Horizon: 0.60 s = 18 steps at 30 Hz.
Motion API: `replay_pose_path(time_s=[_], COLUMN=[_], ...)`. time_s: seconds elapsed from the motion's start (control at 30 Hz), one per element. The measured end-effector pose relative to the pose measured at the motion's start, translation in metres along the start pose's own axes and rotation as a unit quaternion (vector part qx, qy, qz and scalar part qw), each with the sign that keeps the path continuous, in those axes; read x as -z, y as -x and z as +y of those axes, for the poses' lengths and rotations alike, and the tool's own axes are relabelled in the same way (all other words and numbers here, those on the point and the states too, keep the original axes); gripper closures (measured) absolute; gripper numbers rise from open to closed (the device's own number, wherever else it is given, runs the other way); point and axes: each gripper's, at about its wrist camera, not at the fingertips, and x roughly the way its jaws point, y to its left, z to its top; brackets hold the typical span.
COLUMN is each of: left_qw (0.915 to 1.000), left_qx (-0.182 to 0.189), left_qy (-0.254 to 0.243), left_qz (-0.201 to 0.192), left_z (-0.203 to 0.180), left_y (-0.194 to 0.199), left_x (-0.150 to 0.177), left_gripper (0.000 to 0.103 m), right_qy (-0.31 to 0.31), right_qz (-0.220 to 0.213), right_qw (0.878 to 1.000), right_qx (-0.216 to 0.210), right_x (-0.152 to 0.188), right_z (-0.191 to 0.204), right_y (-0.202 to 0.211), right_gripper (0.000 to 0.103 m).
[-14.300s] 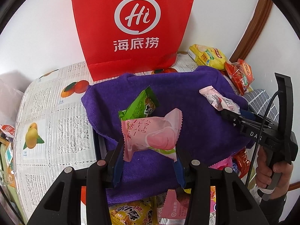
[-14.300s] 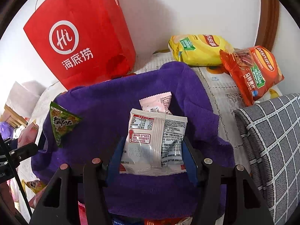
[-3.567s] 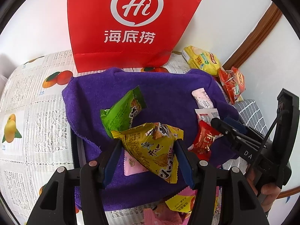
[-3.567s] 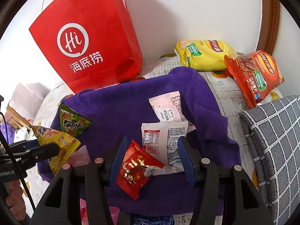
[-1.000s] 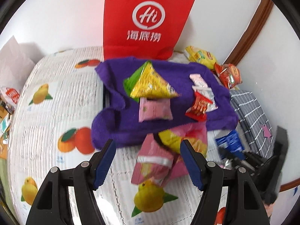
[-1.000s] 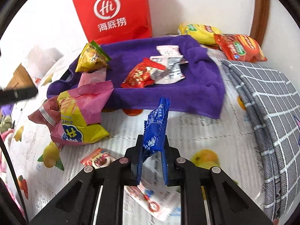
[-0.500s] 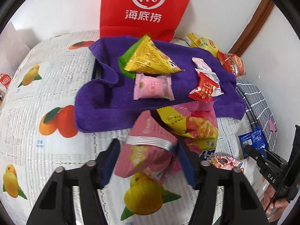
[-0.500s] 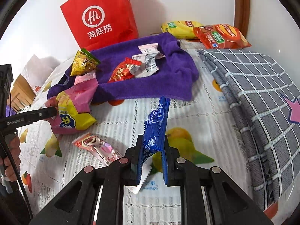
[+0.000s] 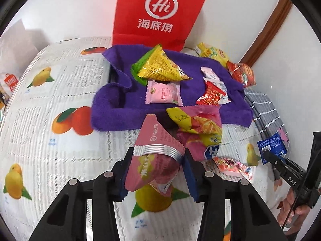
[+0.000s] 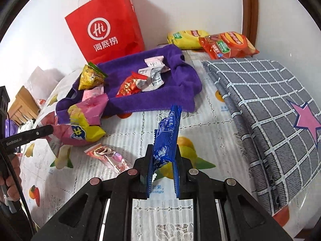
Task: Organize snacks
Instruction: 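Lift the blue packet and pink bag off the sheet with both tools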
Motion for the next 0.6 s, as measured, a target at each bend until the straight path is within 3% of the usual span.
replay_pose_path(time_s=[0.33, 0.6], left_qw=[0.9991, 0.9969], left_qx=[-0.003, -0.001], left_qy=[-0.001, -0.007], left_qz=[-0.042, -0.078], left_z=[0.004, 0.000], left_y=[0.053, 0.091], left_x=[0.006, -0.006], left_gripper=[0.060, 0.060], right_qy=[0.004, 0.023], right_qz=[-0.033, -0.072], right_qw=[0.999, 0.997], right_qx=[-0.001, 0.006], right_x=[-0.010, -0.039], right_z=[0.009, 0.024], right_y=[0.038, 0.070], right_gripper=[0.086, 0.086])
